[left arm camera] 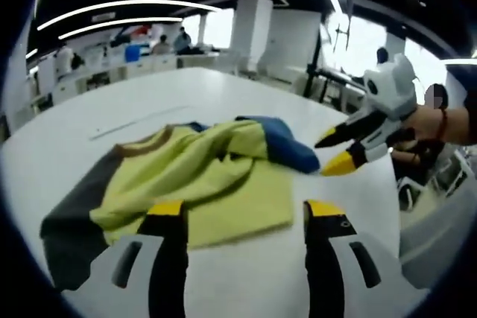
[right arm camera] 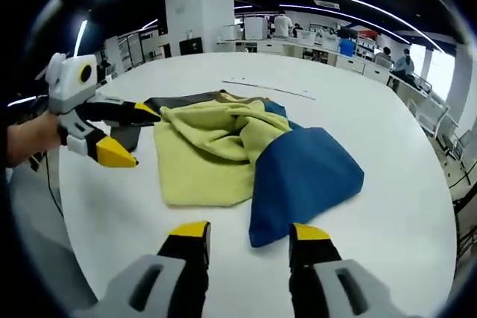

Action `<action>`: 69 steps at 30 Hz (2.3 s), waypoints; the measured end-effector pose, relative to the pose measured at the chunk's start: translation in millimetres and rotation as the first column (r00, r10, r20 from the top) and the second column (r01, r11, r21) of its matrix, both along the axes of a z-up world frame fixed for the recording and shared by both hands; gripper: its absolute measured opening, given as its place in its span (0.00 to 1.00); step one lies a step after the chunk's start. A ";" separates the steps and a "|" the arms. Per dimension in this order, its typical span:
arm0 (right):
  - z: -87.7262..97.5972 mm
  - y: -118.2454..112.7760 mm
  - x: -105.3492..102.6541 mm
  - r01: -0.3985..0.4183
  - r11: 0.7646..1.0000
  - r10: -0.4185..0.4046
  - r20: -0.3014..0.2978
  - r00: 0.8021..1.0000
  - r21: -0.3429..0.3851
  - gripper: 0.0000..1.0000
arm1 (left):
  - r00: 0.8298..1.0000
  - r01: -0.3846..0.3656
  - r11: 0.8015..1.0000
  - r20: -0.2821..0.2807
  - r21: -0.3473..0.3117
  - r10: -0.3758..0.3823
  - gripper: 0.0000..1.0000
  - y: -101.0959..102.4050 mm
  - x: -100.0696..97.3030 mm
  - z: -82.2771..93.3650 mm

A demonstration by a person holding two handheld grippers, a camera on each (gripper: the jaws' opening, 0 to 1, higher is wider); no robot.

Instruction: Fold the garment on the visible template until the final outline fits inside the template.

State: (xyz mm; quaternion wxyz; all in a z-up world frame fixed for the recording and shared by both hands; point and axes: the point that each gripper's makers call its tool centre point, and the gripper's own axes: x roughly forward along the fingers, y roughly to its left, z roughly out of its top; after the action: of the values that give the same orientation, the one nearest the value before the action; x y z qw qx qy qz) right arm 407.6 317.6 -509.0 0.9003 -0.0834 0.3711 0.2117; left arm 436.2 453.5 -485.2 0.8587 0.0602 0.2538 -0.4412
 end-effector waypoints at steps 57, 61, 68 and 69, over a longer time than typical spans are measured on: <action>53.8 1.8 7.0 -0.035 0.998 0.042 0.119 0.992 -0.056 0.00 | 0.999 0.001 1.000 -0.054 0.002 0.000 0.00 -22.7 -22.3 -13.4; 67.1 -9.1 10.9 -0.031 0.996 0.043 0.138 0.989 -0.087 0.00 | 0.999 0.011 1.000 -0.048 0.007 -0.010 0.00 -16.7 -28.1 -8.2; 71.7 -58.3 28.9 0.029 0.977 0.002 0.148 0.989 -0.211 0.00 | 0.999 0.021 1.000 -0.042 0.006 -0.021 0.00 -6.0 -35.5 1.2; 73.5 -64.8 31.8 0.041 0.975 -0.007 0.155 0.988 -0.219 0.00 | 0.999 0.026 1.000 -0.041 0.007 -0.026 0.00 -3.7 -37.1 2.3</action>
State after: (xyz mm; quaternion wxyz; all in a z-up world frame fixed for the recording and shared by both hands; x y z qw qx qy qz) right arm 439.4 252.8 -435.4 0.9137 -0.1948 0.3231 0.1511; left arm 399.1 449.8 -482.9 0.8473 0.0577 0.2722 -0.4525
